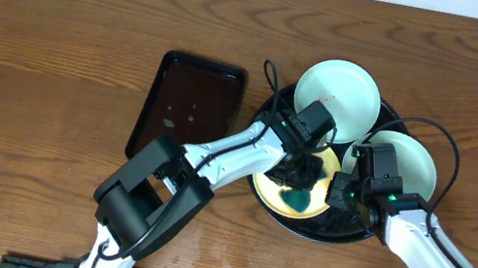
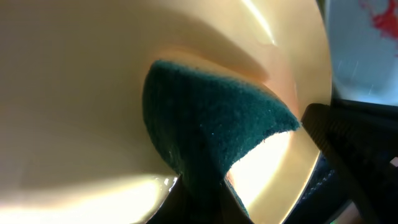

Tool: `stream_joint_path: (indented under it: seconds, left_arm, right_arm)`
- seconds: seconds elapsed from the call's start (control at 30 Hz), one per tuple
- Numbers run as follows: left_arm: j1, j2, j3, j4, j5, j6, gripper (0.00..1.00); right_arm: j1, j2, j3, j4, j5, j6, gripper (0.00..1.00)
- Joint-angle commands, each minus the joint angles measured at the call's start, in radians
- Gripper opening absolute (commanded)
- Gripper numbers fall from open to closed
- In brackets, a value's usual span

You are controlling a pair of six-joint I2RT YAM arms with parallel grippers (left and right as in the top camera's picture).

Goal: Clean dirty plates on tray and stack at the side
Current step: 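Scrub the yellow plate's red stain with the sponge in the left gripper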

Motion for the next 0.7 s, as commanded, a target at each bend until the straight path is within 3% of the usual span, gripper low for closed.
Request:
stream_joint_path:
  seconds: [0.0,0.17,0.27,0.43,0.67]
  left_arm:
    - [0.031,0.04,-0.026,-0.105,-0.225,0.034,0.08]
    - [0.105,0.04,-0.026,-0.252,-0.632,-0.088,0.07]
    - [0.134,0.04,-0.023,-0.307,-0.766,-0.119,0.07]
    - [0.14,0.033,-0.006,-0.327,-0.714,-0.119,0.08]
    - [0.139,-0.031,0.068,-0.361,-0.412,-0.111,0.08]
  right_arm:
    - [0.005,-0.004,0.0,-0.006,-0.035,-0.021,0.01]
    - [0.005,-0.004,0.0,-0.013,-0.035,-0.021,0.01]
    - [0.005,-0.004,0.0,-0.017,-0.035,-0.021,0.01]
    - [0.005,-0.004,0.0,-0.024,-0.034,-0.021,0.01]
    - [0.005,-0.004,0.0,-0.028,-0.034,-0.021,0.01]
